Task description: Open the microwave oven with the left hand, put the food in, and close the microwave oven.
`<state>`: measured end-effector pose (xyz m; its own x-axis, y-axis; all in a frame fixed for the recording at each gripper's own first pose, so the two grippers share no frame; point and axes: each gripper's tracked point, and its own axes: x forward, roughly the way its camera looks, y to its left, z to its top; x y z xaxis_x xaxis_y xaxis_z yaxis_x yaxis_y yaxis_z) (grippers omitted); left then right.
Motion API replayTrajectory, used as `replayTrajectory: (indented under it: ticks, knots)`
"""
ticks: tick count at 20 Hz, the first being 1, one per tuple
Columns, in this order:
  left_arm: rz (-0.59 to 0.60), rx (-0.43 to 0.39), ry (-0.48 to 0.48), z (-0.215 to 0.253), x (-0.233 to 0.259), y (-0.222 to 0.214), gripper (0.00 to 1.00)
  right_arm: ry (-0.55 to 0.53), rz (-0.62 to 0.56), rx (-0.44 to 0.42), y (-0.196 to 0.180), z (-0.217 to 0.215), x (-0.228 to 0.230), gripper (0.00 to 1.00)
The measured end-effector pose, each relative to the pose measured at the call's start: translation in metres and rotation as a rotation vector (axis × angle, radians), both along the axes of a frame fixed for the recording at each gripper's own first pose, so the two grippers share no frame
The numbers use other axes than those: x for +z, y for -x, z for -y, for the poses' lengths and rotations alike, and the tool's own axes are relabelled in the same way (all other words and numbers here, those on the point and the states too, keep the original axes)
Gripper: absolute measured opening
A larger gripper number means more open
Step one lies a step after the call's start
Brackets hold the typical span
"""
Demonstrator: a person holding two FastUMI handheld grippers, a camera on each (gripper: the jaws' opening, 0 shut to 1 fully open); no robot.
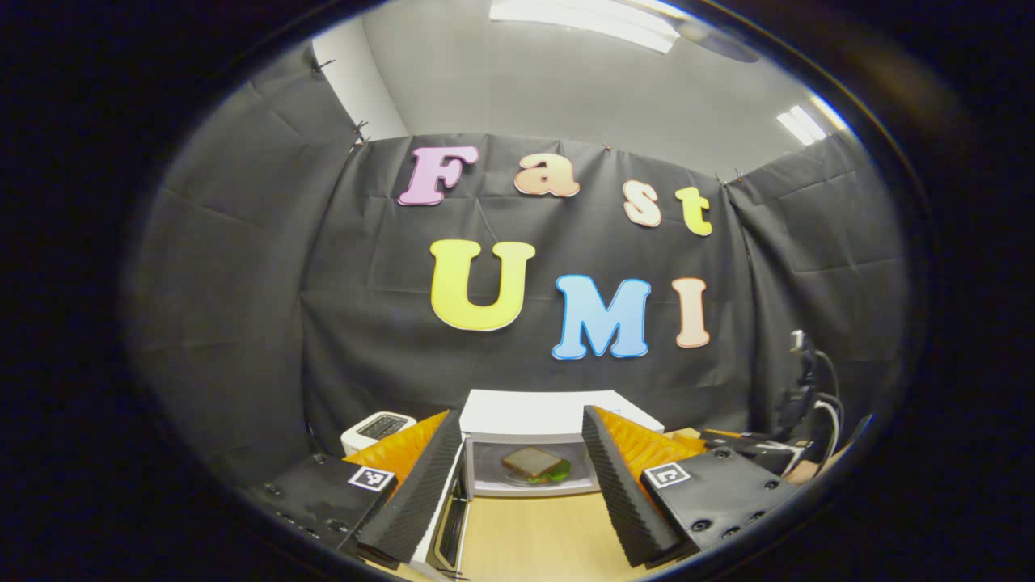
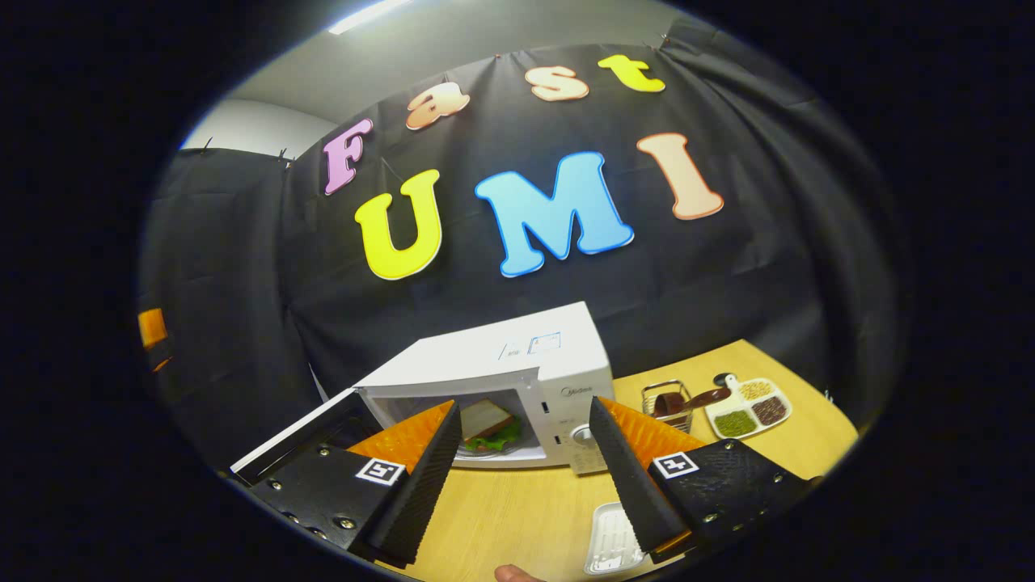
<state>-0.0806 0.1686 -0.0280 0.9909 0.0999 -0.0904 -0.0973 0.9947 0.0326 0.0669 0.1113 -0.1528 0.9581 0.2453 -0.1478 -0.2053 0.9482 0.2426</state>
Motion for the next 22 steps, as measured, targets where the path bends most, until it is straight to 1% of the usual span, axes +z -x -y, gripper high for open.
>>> replayTrajectory:
  ticks: [1, 3, 5, 6, 8, 10, 13, 18, 20, 21, 22]
  knots:
    - [-0.007, -0.006, 0.004, 0.002, -0.005, -0.002, 0.97, 0.007, 0.029, -0.024, 0.010, 0.011, 0.016, 0.96]
    - [-0.023, -0.020, 0.010, 0.007, -0.015, -0.006, 0.96, 0.030, 0.071, -0.068, 0.025, 0.028, 0.042, 0.95]
    - [-0.029, -0.024, 0.010, 0.011, -0.018, -0.007, 0.97, 0.094, 0.124, -0.114, 0.039, 0.046, 0.067, 0.95]
    - [-0.031, -0.025, 0.009, 0.013, -0.019, -0.007, 0.97, 0.123, 0.146, -0.123, 0.045, 0.052, 0.078, 0.95]
    - [-0.025, -0.015, -0.001, 0.014, -0.017, -0.008, 0.96, 0.150, 0.168, -0.107, 0.057, 0.053, 0.090, 0.95]
    - [-0.018, -0.007, -0.002, 0.013, -0.018, -0.004, 0.96, 0.154, 0.173, -0.099, 0.063, 0.049, 0.096, 0.95]
    - [-0.022, -0.002, 0.012, 0.013, -0.020, 0.002, 0.96, 0.172, 0.187, -0.103, 0.063, 0.049, 0.104, 0.95]
    - [-0.040, 0.006, -0.021, 0.006, -0.017, 0.016, 0.97, 0.166, 0.214, -0.087, 0.064, 0.040, 0.115, 0.95]
    - [-0.065, 0.002, -0.014, 0.003, -0.025, 0.023, 0.96, 0.169, 0.217, -0.080, 0.064, 0.038, 0.117, 0.95]
    - [-0.072, 0.007, -0.010, -0.001, -0.028, 0.026, 0.89, 0.167, 0.217, -0.078, 0.063, 0.037, 0.116, 0.95]
    - [-0.080, 0.020, -0.011, -0.007, -0.031, 0.030, 0.72, 0.164, 0.211, -0.078, 0.064, 0.037, 0.115, 0.95]
